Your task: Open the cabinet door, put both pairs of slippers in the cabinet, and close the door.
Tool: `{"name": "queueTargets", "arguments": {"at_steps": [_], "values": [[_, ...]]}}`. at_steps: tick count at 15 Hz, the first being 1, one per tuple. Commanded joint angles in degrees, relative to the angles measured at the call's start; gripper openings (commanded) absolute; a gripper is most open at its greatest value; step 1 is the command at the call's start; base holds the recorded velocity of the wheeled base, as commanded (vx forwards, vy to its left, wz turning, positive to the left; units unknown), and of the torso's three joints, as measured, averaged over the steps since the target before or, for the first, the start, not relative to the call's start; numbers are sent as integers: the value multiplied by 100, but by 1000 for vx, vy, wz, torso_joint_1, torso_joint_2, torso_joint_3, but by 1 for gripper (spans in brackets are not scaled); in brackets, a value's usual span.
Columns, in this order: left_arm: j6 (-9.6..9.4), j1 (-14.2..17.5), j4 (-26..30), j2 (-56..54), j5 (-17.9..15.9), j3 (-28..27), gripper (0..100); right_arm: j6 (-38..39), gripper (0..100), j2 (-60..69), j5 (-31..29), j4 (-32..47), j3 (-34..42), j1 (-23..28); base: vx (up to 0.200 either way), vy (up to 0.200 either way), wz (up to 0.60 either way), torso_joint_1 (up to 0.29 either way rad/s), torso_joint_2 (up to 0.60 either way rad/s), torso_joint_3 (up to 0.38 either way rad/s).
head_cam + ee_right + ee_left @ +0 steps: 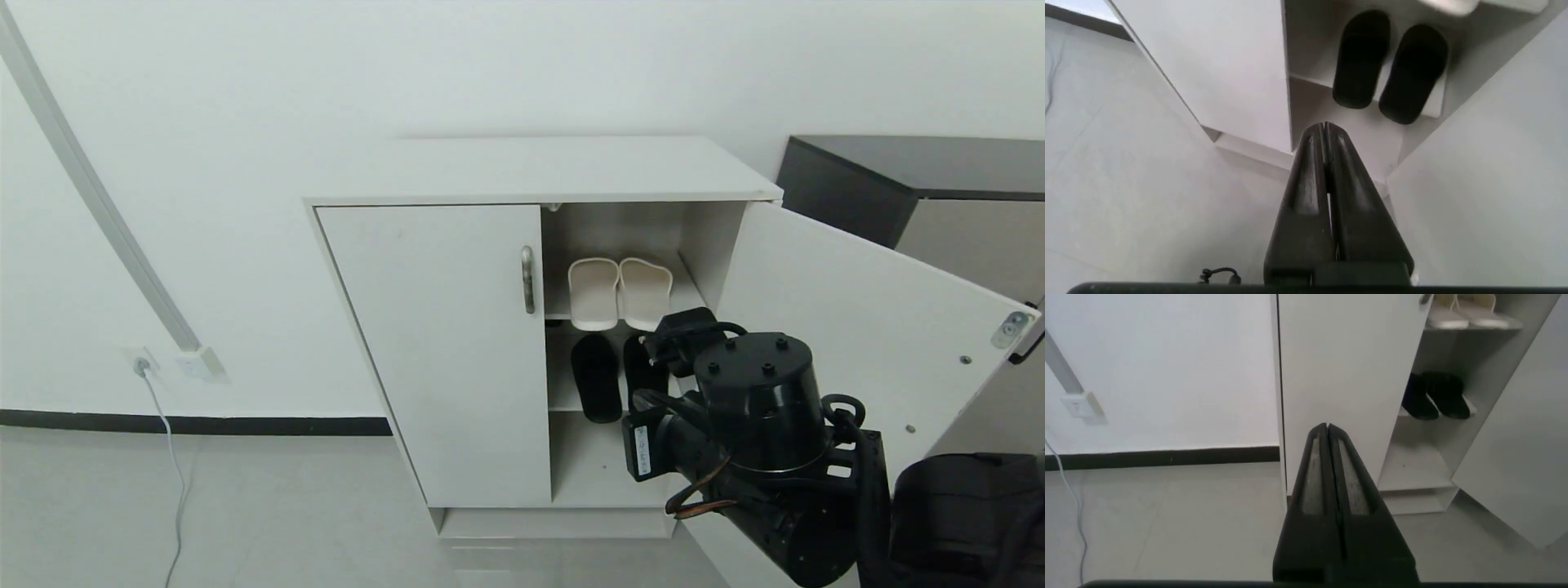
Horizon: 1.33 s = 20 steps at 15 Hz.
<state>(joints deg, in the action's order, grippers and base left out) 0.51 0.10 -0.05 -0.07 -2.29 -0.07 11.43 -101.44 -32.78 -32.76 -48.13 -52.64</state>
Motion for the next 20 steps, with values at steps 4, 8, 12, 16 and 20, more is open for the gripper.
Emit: {"name": "queueTargets", "arguments": {"at_steps": [4, 8, 12, 16, 20], "values": [[2, -1, -4, 7, 1, -1, 0, -1, 0, -8, 0, 6, 14, -1, 0, 0, 0, 157, -481, -326], [2, -1, -4, 7, 1, -1, 0, -1, 0, -8, 0, 6, 14, -1, 0, 0, 0, 173, -491, -317], [10, -1, -4, 7, 1, -1, 0, -1, 0, -8, 0, 6, 14, -1, 0, 0, 0, 209, -518, -316], [10, -1, -4, 7, 1, -1, 0, -1, 0, -8, 0, -3, 23, -1, 0, 0, 0, 229, -544, -316], [10, -1, -4, 7, 1, -1, 0, -1, 0, 1, 0, -3, 32, -1, 0, 0, 0, 250, -585, -330]]}}
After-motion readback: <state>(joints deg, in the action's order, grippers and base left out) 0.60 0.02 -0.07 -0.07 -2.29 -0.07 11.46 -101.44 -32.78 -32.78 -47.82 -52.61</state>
